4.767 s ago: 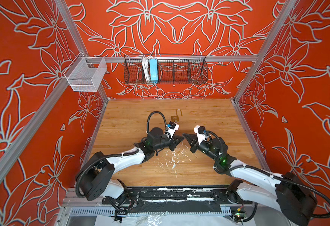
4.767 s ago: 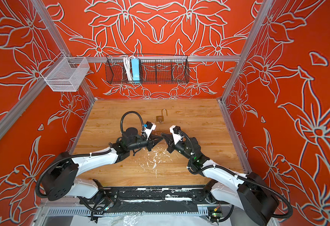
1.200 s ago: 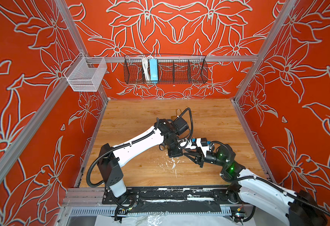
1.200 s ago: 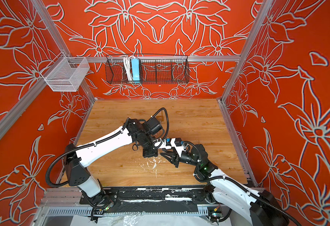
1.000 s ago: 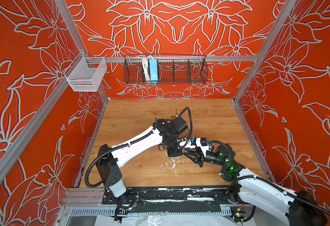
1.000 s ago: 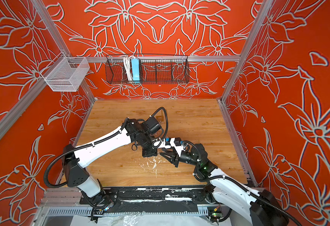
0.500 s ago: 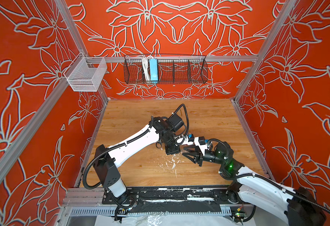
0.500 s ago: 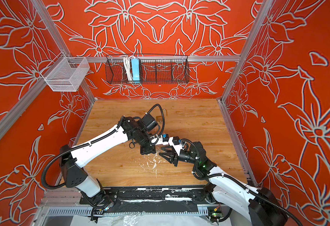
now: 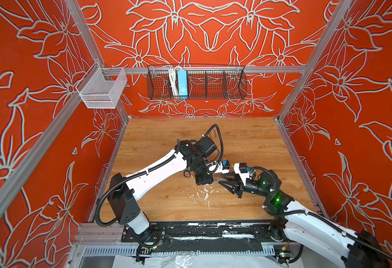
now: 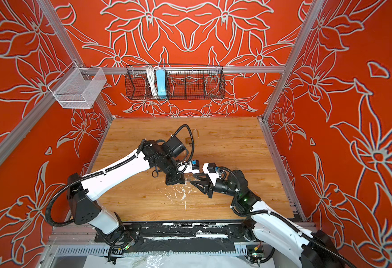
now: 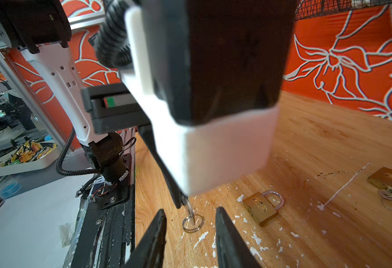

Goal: Unlock with the key
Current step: 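Close the right gripper on the silver key's shank beside the left gripper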

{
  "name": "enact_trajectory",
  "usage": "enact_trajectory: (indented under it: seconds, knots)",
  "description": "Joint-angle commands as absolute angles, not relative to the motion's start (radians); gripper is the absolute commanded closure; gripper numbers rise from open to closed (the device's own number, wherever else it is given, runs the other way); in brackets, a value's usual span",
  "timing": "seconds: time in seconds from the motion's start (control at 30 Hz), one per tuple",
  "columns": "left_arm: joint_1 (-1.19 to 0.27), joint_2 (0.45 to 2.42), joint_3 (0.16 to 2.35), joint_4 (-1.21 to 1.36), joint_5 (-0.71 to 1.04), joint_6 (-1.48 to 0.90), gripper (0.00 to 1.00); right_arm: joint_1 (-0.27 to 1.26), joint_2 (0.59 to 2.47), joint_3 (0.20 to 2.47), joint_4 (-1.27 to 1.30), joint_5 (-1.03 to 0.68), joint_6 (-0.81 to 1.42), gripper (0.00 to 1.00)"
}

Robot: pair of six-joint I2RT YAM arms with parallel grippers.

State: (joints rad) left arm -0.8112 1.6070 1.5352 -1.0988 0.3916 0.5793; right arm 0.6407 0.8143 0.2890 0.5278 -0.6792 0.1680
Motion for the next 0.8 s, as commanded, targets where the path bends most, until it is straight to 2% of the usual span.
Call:
enact_trajectory:
  seconds: [0.0, 0.1, 0.3, 0.53, 0.77]
  knots:
    - [-0.804, 1.561, 1.524, -1.074, 0.471, 0.601, 1.00, 0.646, 0.837, 0.295, 0.541, -0.705, 0.159, 0.61]
    - [-0.802, 1.548, 1.513, -1.060, 0.492, 0.603, 1.00, 0.646, 0.838, 0.291, 0.554, -0.711, 0.167, 0.62]
    - [-0.795, 1.544, 1.493, -1.057, 0.495, 0.603, 1.00, 0.646, 0.821, 0.288, 0.545, -0.694, 0.166, 0.70]
    - [-0.795, 1.547, 1.479, -1.050, 0.486, 0.599, 1.00, 0.646, 0.815, 0.284, 0.550, -0.686, 0.172, 0.61]
    - [-0.795, 1.547, 1.476, -1.035, 0.497, 0.595, 1.00, 0.646, 0.849, 0.293, 0.563, -0.703, 0.178, 0.61]
